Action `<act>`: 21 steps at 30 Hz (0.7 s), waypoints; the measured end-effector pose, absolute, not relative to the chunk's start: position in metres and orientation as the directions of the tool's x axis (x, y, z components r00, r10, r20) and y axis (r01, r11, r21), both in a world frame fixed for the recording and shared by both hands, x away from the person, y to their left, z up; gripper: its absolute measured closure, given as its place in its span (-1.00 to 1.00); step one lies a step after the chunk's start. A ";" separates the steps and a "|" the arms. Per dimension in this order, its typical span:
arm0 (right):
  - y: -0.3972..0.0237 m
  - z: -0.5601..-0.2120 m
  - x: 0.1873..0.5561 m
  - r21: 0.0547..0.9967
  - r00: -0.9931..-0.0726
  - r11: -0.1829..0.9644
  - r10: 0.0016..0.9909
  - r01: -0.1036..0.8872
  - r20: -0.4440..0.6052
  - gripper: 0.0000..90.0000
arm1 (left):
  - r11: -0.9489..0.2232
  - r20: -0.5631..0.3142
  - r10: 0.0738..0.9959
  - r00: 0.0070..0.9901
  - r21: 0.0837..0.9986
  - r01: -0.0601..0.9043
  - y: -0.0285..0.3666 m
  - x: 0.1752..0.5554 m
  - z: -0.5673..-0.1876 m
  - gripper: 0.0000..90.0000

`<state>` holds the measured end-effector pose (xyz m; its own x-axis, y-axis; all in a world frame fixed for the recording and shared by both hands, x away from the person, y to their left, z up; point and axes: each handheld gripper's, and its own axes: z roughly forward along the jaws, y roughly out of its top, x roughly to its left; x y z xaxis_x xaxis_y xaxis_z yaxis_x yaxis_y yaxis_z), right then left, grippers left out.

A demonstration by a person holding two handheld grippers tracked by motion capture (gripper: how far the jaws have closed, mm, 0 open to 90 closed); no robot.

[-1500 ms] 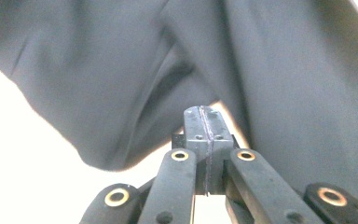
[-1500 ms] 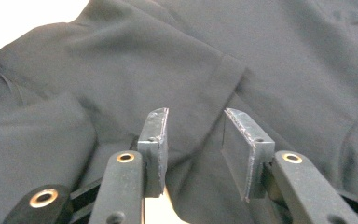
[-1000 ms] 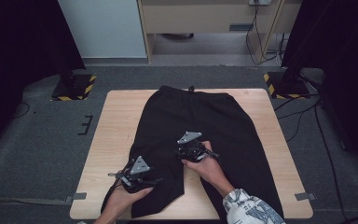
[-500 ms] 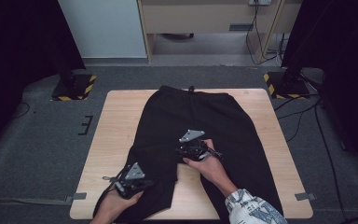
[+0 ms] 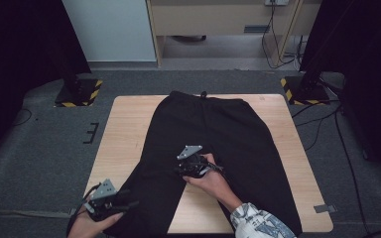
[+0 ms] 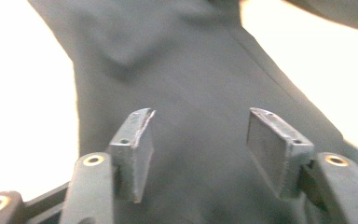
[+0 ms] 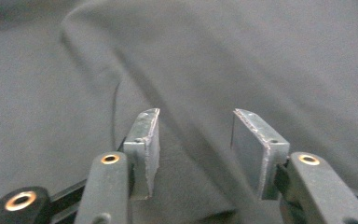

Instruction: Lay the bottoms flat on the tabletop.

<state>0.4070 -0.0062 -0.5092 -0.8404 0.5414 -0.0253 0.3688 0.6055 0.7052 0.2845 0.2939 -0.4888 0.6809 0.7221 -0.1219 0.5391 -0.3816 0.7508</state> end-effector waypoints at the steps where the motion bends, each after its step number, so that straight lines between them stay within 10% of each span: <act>1: -0.006 -0.511 0.403 0.695 -0.851 0.621 0.525 0.362 -0.026 0.20 | -0.361 -0.120 0.736 0.666 0.764 0.536 0.295 0.293 -0.488 -0.10; 21: -0.043 -0.513 0.348 0.701 -0.901 0.627 0.432 0.339 0.050 0.25 | -0.316 -0.032 0.882 0.469 0.699 0.641 0.277 0.434 -0.526 -0.02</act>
